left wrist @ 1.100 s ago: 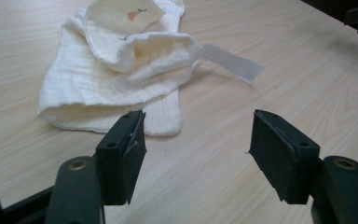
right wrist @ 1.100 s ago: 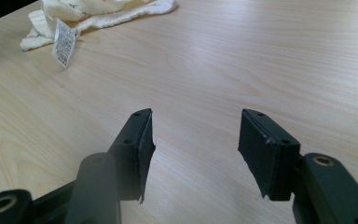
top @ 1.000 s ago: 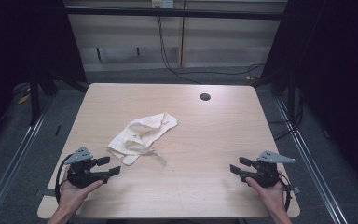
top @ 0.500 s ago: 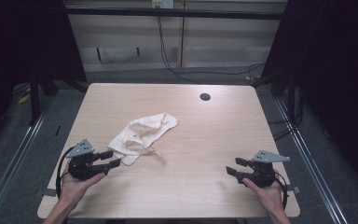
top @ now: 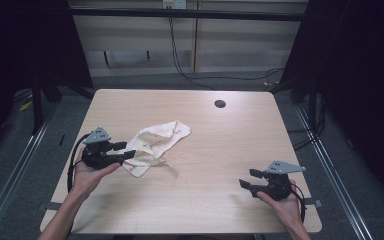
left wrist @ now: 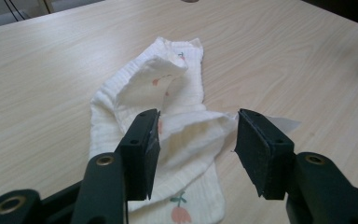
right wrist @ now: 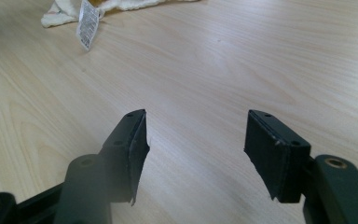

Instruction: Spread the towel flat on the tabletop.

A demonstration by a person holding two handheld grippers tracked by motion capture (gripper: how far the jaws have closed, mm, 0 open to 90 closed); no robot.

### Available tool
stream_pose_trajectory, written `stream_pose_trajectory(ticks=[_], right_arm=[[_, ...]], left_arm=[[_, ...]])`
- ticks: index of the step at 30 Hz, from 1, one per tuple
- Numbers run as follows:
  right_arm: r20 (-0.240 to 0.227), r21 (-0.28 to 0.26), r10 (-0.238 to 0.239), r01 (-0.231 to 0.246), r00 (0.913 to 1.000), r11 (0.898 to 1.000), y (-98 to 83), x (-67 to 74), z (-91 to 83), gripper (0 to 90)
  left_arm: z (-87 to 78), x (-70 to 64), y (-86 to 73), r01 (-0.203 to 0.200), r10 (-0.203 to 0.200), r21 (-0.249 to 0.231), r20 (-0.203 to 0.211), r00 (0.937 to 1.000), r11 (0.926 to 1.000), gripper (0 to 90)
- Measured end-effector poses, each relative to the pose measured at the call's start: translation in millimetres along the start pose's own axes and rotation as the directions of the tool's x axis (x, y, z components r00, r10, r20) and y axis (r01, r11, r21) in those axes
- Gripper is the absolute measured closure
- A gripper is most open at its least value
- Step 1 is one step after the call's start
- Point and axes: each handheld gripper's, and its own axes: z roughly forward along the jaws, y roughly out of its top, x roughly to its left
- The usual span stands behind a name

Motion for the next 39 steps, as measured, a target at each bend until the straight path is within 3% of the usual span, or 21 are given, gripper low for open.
stream_pose_trajectory(ticks=[4,5,6,8,9,12,14,17,18,22,26,27,28,30,31,34,35,39], right_arm=[[0.005,-0.007,0.008,-0.008,1.0,1.0,0.1,0.7,-0.6,37.1],[0.006,-0.006,0.008,-0.008,1.0,1.0,0.0,0.4,-0.4,36.7],[0.006,-0.006,0.008,-0.008,1.0,1.0,0.0,0.4,-0.4,36.7],[0.002,0.0,0.001,-0.001,1.0,1.0,0.0,0.1,0.2,36.6],[0.002,0.002,0.008,-0.008,1.0,1.0,0.1,1.0,0.9,36.3],[-0.001,0.002,-0.001,0.001,1.0,1.0,0.1,1.2,1.9,36.1],[-0.004,0.003,-0.008,0.008,1.0,1.0,-0.3,2.4,1.8,36.0],[-0.011,0.008,-0.01,0.01,0.9999,1.0,-1.2,3.9,1.2,35.8],[-0.011,0.008,-0.01,0.01,0.9999,1.0,-1.2,3.9,1.2,35.8],[-0.01,0.013,-0.009,0.009,0.9999,1.0,-1.8,2.8,2.0,35.2],[-0.009,0.014,-0.01,0.011,0.9999,1.0,-2.7,3.2,1.7,35.3],[-0.012,0.014,-0.01,0.01,0.9999,1.0,-3.3,4.2,0.8,35.2],[-0.012,0.014,-0.01,0.01,0.9999,1.0,-3.3,4.2,0.8,35.2],[-0.013,0.018,-0.012,0.013,0.9998,1.0,-4.0,4.8,0.5,35.3],[-0.014,0.021,-0.014,0.014,0.9998,1.0,-4.3,4.8,1.0,35.4],[-0.02,0.022,-0.014,0.014,0.9997,1.0,-4.1,4.7,2.1,35.7],[-0.024,0.022,-0.021,0.021,0.9995,1.0,-3.9,4.8,2.5,35.8],[-0.025,0.02,-0.022,0.022,0.9994,1.0,-4.3,5.7,1.6,36.0]], left_arm=[[11.5,2.6,-4.2,0.005,-0.005,0.022,0.008,1.0,0.9997,44.0],[19.3,2.9,-10.5,0.019,-0.02,0.04,0.015,0.9997,0.999,44.1],[19.3,2.9,-10.5,0.019,-0.02,0.04,0.015,0.9997,0.999,44.7],[26.1,2.0,-19.2,0.057,-0.058,0.032,0.038,0.9976,0.9979,45.5],[32.5,-1.6,-21.1,-0.009,0.008,0.094,0.002,1.0,0.9955,45.7],[36.1,1.9,-25.0,0.016,-0.019,0.101,0.025,0.9995,0.9948,46.7],[41.1,5.8,-29.3,0.017,-0.018,0.123,0.004,0.9998,0.9922,46.1],[48.2,11.1,-33.3,0.011,-0.013,0.156,0.011,0.9999,0.9877,45.2],[49.7,12.9,-34.1,0.031,-0.035,0.158,0.018,0.9992,0.9869,45.2],[61.1,9.9,-36.6,-0.014,0.008,0.216,0.028,0.9996,0.9763,43.1],[65.3,8.0,-37.9,-0.025,0.021,0.226,0.019,0.9996,0.9739,42.4],[66.0,6.3,-37.4,-0.047,0.047,0.231,0.007,0.9989,0.9719,42.3],[66.0,6.3,-37.4,-0.047,0.047,0.231,0.007,0.9989,0.9719,42.5],[66.6,3.7,-37.1,-0.063,0.066,0.238,-0.007,0.9978,0.9692,44.3],[66.3,-0.6,-36.6,-0.072,0.076,0.247,-0.007,0.997,0.9662,50.2],[66.3,-7.4,-38.4,-0.09,0.094,0.234,-0.005,0.9956,0.968,61.4],[65.7,-8.7,-37.8,-0.1,0.103,0.245,0.003,0.9947,0.9643,64.6],[65.2,-10.2,-38.7,-0.097,0.096,0.237,0.015,0.9953,0.9667,69.5]])
